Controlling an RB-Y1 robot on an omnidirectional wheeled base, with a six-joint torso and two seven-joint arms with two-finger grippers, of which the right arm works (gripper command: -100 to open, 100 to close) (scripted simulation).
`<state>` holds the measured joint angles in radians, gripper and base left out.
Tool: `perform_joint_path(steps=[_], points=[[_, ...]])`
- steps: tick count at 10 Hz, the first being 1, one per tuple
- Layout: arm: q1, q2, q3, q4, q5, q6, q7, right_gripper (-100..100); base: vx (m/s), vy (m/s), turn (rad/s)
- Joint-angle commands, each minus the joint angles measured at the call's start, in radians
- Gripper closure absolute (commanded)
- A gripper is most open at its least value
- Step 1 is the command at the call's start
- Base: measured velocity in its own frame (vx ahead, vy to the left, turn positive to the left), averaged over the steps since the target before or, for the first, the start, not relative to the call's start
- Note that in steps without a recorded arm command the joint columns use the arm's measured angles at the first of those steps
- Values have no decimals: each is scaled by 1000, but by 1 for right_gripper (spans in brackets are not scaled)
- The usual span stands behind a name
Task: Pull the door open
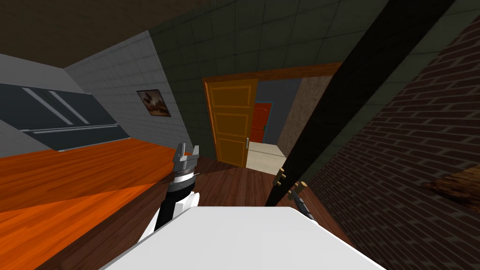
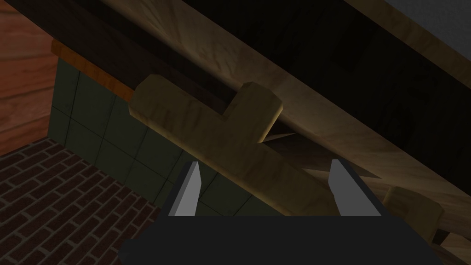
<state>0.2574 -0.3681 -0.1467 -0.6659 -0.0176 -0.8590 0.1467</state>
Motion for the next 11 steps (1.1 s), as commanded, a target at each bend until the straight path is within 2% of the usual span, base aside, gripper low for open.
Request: perform_joint_path(steps=[1, 4, 10, 11], points=[[-6, -1, 11, 1, -5, -2, -34, 100, -55, -53, 49], [-6, -1, 11, 1, -5, -2, -34, 100, -42, -40, 13], [-6, -1, 11, 1, -5, -2, -34, 100, 1, 2, -2], [-3, -10, 19, 5, -3, -10, -38, 100, -45, -35, 41]])
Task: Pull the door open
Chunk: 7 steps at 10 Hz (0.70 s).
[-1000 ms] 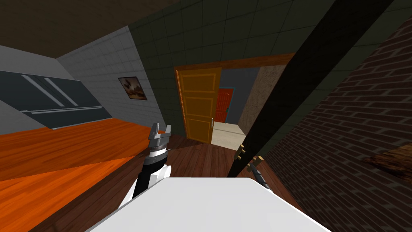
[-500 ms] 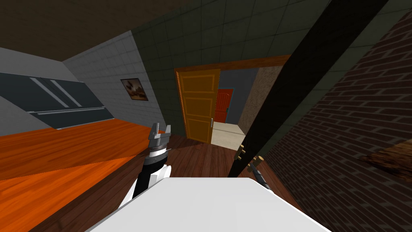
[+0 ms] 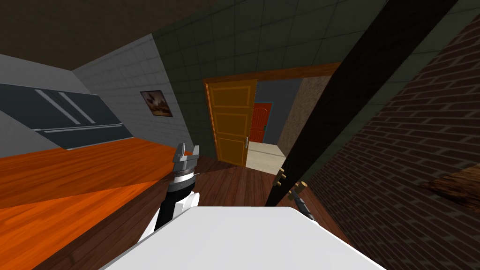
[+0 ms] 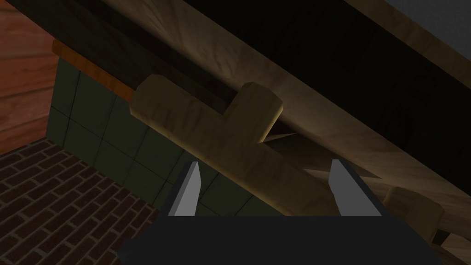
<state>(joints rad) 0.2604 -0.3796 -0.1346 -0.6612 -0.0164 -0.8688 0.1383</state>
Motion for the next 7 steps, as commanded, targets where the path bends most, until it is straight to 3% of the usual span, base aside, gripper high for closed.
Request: perform_joint_path(steps=[1, 7], points=[[-6, 1, 7, 0, -4, 0, -29, 100, -53, -39, 21], [-9, 1, 11, 0, -6, -1, -42, 100, -13, -13, 6]])
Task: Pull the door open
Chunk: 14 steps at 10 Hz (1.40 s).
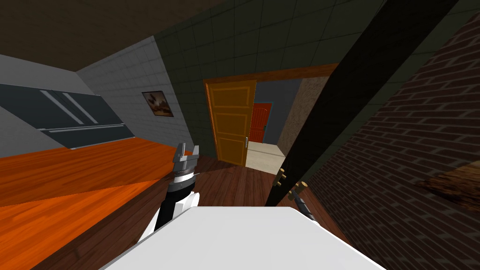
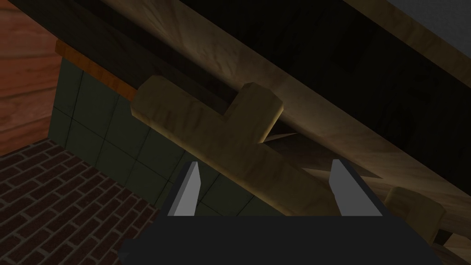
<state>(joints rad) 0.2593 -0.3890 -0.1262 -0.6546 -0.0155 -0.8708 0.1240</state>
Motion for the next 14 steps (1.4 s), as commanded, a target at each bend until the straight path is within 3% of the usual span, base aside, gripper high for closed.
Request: perform_joint_path(steps=[1, 11, 12, 14], points=[[-7, 10, 3, -6, -6, 1, -28, 100, 0, 0, 0], [-10, 9, 7, -6, -8, 0, -42, 100, -5, -5, 5], [-16, -1, 14, 25, -7, -12, -49, 100, -47, -36, 23], [-18, -2, 19, 24, -8, -13, -62, 100, -52, -45, 24]])
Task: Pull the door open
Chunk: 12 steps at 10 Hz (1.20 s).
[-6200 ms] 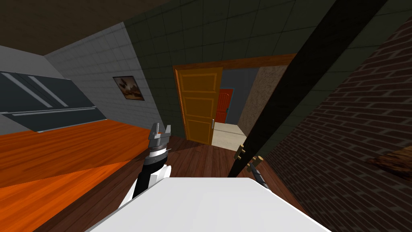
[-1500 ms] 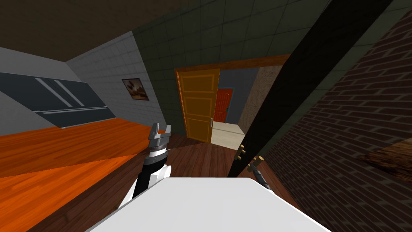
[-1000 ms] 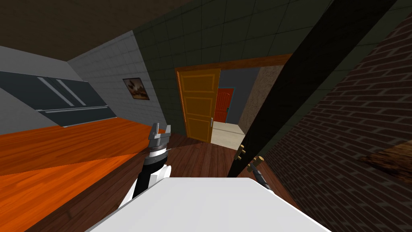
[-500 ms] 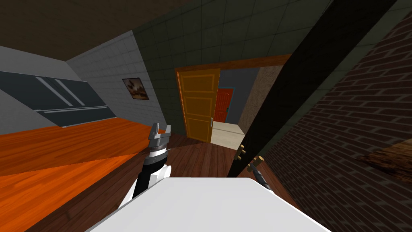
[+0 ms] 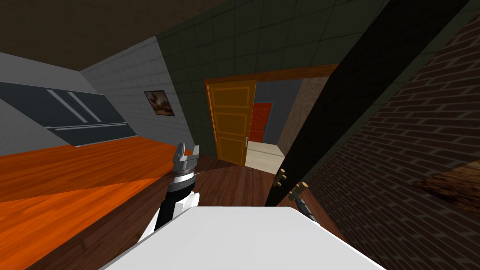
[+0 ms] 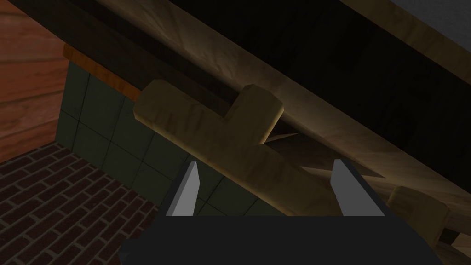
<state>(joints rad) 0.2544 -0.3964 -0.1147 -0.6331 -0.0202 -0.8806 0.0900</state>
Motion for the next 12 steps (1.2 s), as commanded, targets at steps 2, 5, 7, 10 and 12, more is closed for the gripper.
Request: perform_joint_path(steps=[2, 5, 7, 10, 12], points=[[-16, 5, 11, 3, -5, -5, -42, 100, -27, -30, 17], [-18, 5, 16, 3, -6, -6, -56, 100, -19, -24, 16], [-20, 4, 20, 3, -8, -7, -70, 100, -11, -8, 21], [-22, 4, 25, 3, -9, -8, -84, 100, -22, -26, 12], [-22, 4, 25, 3, -9, -8, -84, 100, -2, -4, 2]])
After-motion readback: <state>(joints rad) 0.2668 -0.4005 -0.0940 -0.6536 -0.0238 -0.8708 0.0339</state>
